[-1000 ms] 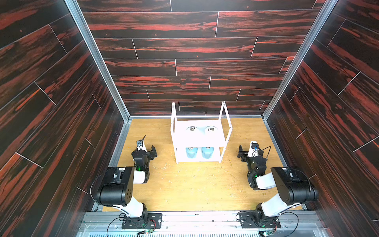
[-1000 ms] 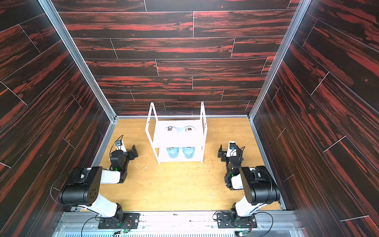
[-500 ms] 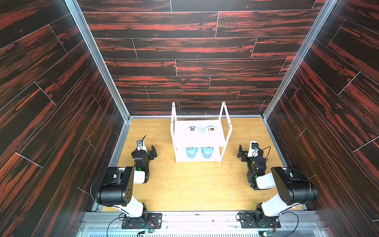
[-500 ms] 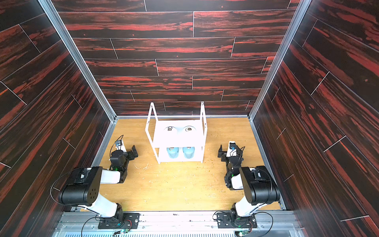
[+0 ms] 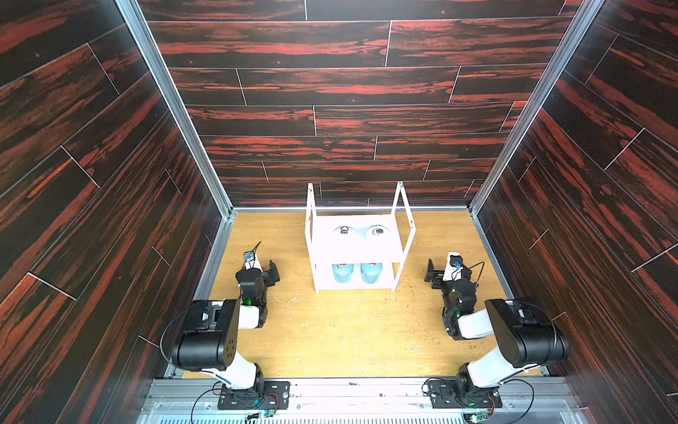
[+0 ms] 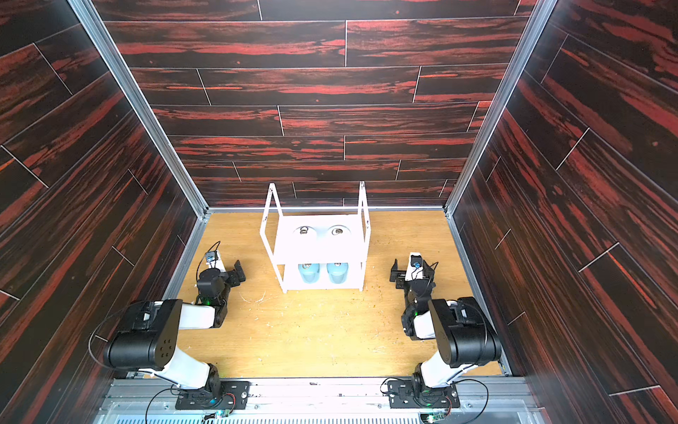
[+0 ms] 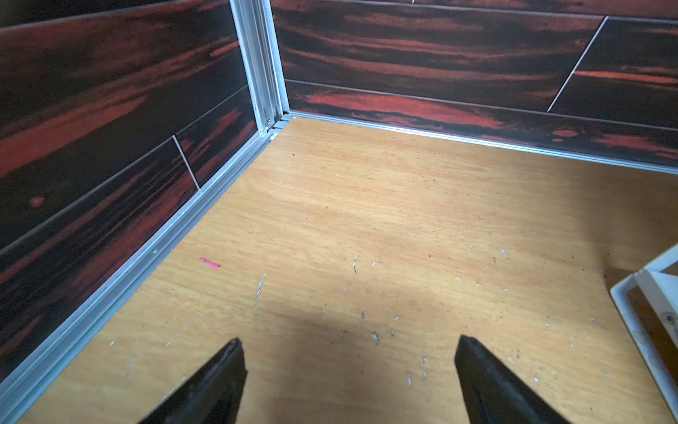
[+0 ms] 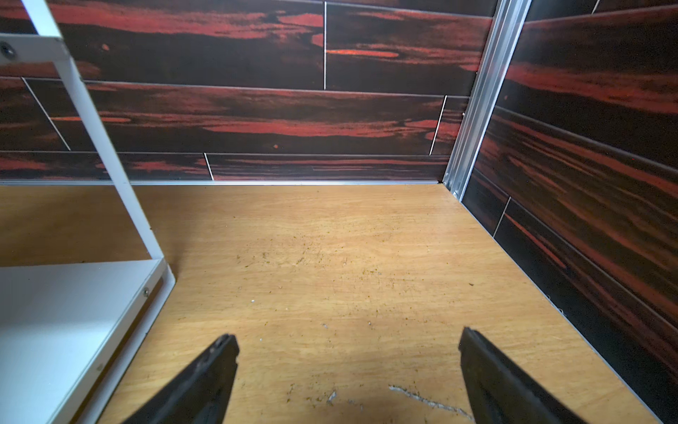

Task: Remove the tea canisters from the shelf
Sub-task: Pick up the tea canister from the shelf.

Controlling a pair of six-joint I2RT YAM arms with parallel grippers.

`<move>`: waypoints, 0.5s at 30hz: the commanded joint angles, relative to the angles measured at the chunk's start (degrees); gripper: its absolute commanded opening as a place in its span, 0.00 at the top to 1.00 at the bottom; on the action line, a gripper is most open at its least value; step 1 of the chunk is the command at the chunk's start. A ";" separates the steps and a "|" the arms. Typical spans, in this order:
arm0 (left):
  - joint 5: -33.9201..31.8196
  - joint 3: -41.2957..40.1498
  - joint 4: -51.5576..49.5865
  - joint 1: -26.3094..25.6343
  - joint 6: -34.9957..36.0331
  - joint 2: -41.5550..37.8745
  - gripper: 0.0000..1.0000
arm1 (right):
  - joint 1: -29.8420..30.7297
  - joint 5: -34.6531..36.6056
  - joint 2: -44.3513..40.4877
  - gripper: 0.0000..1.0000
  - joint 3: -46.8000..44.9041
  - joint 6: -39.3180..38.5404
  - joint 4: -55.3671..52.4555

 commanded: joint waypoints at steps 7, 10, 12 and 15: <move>3.35 3.98 -26.14 0.35 -2.21 -21.28 0.15 | 3.87 2.27 -22.00 0.02 4.26 4.20 -30.72; 7.09 5.94 -33.95 0.16 -3.17 -25.70 0.18 | 7.60 5.40 -28.56 0.02 5.51 5.28 -40.78; 9.76 6.90 -38.46 -0.47 -4.88 -28.62 0.20 | 10.69 7.62 -32.56 0.02 6.42 6.03 -46.88; 13.76 6.47 -41.87 -2.19 -6.69 -33.09 0.19 | 14.93 8.86 -37.88 0.03 7.78 7.66 -54.76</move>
